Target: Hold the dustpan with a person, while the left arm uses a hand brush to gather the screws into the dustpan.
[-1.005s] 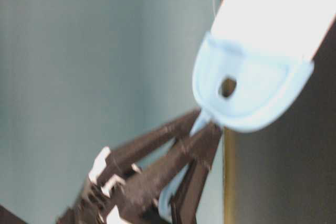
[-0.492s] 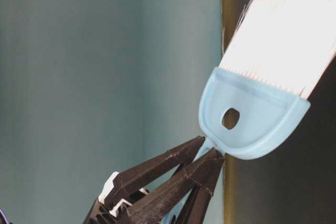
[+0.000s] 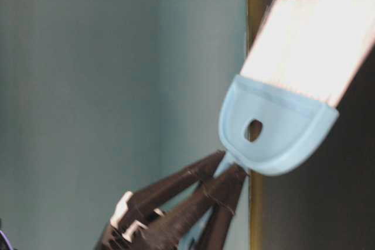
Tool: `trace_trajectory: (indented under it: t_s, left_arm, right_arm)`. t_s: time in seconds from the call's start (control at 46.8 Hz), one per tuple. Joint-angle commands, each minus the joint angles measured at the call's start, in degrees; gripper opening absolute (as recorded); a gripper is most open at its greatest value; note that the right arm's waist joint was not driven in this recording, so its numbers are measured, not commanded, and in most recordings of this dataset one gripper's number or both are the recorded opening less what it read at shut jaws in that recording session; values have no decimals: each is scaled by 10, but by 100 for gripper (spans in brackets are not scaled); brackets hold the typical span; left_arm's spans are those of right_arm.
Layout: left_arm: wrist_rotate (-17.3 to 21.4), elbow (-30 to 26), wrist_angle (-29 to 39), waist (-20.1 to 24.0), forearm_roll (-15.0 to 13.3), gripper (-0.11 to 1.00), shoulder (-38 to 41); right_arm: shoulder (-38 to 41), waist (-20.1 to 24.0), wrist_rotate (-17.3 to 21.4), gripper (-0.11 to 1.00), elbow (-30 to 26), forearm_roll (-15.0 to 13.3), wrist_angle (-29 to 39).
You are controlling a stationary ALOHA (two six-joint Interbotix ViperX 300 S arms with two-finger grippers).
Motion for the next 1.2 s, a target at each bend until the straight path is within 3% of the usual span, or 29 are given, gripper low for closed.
trace_trajectory:
  t_s: [0.0,0.214,0.535,0.834,1.176]
  left_arm:
    - [-3,23,2,20,0,31,-25]
    - [-20,99,-20,49,0,31,-76]
    - [-48,173,-67,51,0,31,-160]
    - [-50,186,-64,51,0,31,-174]
    - [-52,146,-62,31,0,31,-97]
  right_arm:
    - [3,0,-4,0,-4,-1,-3]
    - [2,0,-4,0,-4,-1,-2]
    - [-2,0,-4,0,-4,-1,-2]
    - [-2,0,-4,0,-4,-1,-2]
    - [-2,0,-3,0,-4,-1,-2]
